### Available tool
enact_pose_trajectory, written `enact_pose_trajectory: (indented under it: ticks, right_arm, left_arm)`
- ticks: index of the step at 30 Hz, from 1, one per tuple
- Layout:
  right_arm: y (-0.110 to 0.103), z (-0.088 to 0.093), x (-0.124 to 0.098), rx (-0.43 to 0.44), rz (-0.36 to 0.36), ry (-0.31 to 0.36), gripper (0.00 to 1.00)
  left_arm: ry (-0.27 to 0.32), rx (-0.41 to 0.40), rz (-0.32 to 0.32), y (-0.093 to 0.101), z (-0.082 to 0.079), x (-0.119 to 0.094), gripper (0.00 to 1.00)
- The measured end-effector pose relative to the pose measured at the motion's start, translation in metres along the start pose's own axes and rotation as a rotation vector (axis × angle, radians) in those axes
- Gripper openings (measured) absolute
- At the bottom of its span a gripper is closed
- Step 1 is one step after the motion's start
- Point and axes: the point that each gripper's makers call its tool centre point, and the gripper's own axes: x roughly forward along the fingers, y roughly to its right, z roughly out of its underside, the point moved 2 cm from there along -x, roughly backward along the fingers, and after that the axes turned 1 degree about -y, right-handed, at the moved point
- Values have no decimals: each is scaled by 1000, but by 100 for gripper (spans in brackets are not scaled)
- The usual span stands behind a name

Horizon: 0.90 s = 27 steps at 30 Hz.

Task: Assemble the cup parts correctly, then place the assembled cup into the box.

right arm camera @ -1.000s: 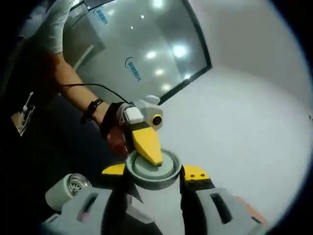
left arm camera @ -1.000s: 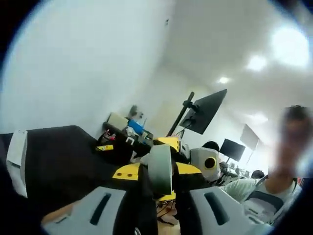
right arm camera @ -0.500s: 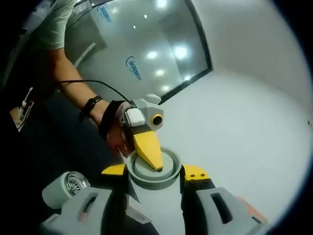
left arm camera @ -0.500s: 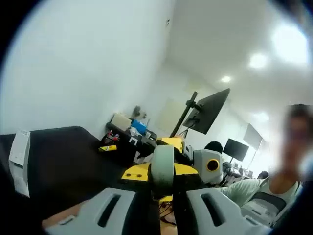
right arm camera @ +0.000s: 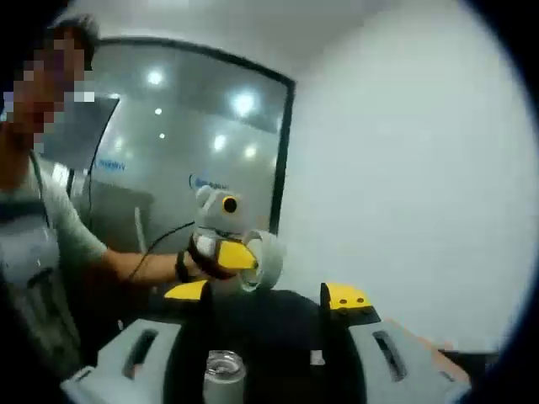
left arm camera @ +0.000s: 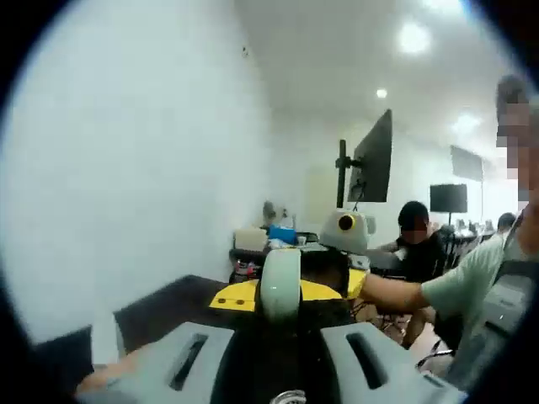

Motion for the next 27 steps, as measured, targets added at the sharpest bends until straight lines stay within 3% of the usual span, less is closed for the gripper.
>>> enact_pose_trajectory:
  ticks: [1,2,4,5,6,8,9,10,13,14,15,18,22,27]
  right_arm:
    - [4,4,0,106,14,-34,57]
    - [8,13,0,199,36,-102,58]
    - [3,7,2,249,-6,-51,60]
    - [2,9,2,365,-4,-78,60]
    - [-8,1,4,400,-76,-30,62]
    - [-16,-4,7,583,-127,-34,66]
    - [-17,-5,9,630,-135,-38,69]
    - [-18,-1,12,692,-129,-87,70]
    - [-17,9,19,762,-118,-183,73]
    - [-16,6,24,733,-128,-152,72]
    - [-20,13,25,784,-136,-204,72]
    - [-25,8,34,878,-197,-149,71]
    - [-24,10,36,880,-203,-130,67]
    - [-40,11,44,858,-260,-130,65]
  left_arm:
    - [12,93,9,4,-4,-1,12]
    - [36,105,-3,4,-7,-1,12]
    - [28,213,-13,7,-9,-3,12]
    - [8,269,-29,6,-8,-3,12]
    - [1,296,-33,7,-8,-3,12]
    - [-28,370,-23,12,-6,-3,12]
    - [-29,395,-19,16,-7,-2,12]
    - [-33,420,-14,17,-7,-3,12]
    - [-48,488,3,30,-7,-3,12]
    - [-45,504,0,32,-9,-2,12]
    - [-46,519,2,34,-10,-2,12]
    - [-54,559,12,40,-13,-2,12]
    - [-63,579,24,43,-15,-2,12]
    - [-87,577,53,46,-11,2,12]
